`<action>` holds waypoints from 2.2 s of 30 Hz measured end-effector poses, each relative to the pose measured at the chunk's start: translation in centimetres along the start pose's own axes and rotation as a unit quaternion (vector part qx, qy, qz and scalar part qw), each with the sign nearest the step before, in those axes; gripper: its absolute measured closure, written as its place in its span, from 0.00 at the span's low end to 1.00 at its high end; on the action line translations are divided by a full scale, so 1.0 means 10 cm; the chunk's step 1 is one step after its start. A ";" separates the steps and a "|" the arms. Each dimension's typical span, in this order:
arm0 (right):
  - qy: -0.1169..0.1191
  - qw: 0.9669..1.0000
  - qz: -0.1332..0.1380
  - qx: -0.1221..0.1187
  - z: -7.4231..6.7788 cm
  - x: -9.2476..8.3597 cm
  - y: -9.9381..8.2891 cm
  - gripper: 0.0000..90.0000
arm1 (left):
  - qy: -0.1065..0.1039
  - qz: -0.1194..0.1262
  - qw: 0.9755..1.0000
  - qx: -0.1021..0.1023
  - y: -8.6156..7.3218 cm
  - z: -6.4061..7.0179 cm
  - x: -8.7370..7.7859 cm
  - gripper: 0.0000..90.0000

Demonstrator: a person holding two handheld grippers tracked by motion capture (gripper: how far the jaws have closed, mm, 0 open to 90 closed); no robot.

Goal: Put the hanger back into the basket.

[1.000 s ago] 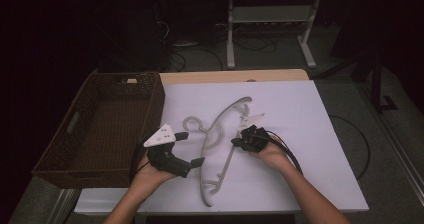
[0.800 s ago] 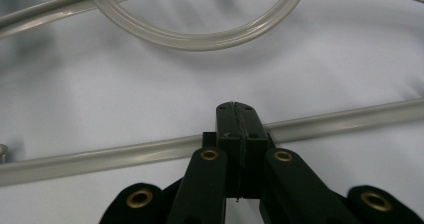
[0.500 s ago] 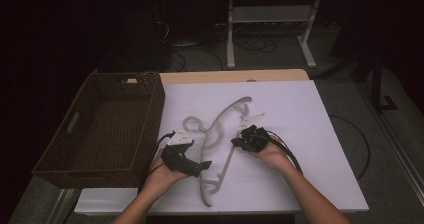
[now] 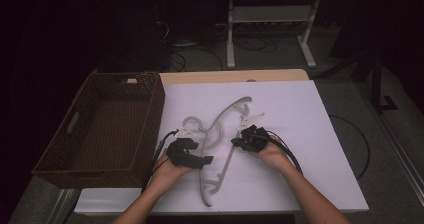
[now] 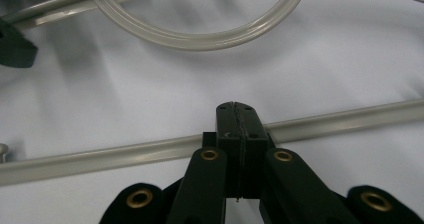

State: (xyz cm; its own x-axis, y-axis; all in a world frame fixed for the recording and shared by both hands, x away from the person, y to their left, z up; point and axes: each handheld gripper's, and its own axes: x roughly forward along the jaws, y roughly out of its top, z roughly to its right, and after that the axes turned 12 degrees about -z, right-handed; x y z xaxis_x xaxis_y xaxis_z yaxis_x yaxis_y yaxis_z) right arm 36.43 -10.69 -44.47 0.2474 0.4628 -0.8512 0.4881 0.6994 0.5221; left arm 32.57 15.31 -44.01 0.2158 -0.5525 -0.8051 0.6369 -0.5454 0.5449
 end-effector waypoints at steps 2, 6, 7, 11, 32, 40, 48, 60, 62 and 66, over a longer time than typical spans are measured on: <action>0.000 1.000 0.000 0.000 0.00 0.00 0.00 1.00 | -0.006 0.002 1.000 -0.004 0.00 -0.01 -0.01 0.32; -0.001 1.000 0.000 -0.001 0.00 0.00 0.00 1.00 | -0.019 -0.004 1.000 -0.018 0.01 -0.04 0.00 0.44; 0.000 1.000 0.000 -0.001 0.00 0.00 0.00 1.00 | -0.023 -0.007 1.000 -0.020 0.02 -0.05 0.01 0.47; -0.001 1.000 0.000 -0.001 0.00 0.00 0.00 1.00 | -0.025 -0.015 0.999 -0.019 0.03 -0.04 0.03 0.54; -0.001 1.000 -0.001 -0.003 0.00 0.00 0.00 1.00 | -0.030 -0.030 0.997 -0.061 0.12 -0.01 -0.01 0.72; 0.004 1.000 0.008 -0.003 0.00 -0.05 0.00 0.97 | -0.012 -0.015 0.997 -0.074 0.16 -0.04 -0.10 0.80; 0.005 0.999 0.040 -0.001 0.01 -0.20 -0.01 0.93 | 0.004 0.000 0.998 -0.062 0.17 -0.03 -0.18 0.88; -0.002 0.994 0.107 0.010 0.01 -0.54 -0.09 0.64 | 0.010 0.019 0.999 -0.042 0.22 0.05 -0.30 0.89; -0.003 0.993 0.114 0.014 0.01 -0.58 -0.10 0.59 | 0.010 0.023 0.999 -0.042 0.23 0.06 -0.31 0.89; -0.010 0.990 0.139 0.030 0.00 -0.70 -0.14 0.44 | 0.012 0.031 0.999 -0.033 0.25 0.10 -0.36 0.89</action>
State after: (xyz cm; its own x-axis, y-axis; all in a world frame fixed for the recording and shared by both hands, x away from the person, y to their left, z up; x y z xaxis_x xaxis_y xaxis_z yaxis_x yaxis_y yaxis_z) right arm 34.01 -14.95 -39.24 0.3957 0.6220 -0.6757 0.4473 0.5121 0.7333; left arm 32.66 15.29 -39.52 0.2729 -0.5689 -0.7758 0.6694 -0.4668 0.5779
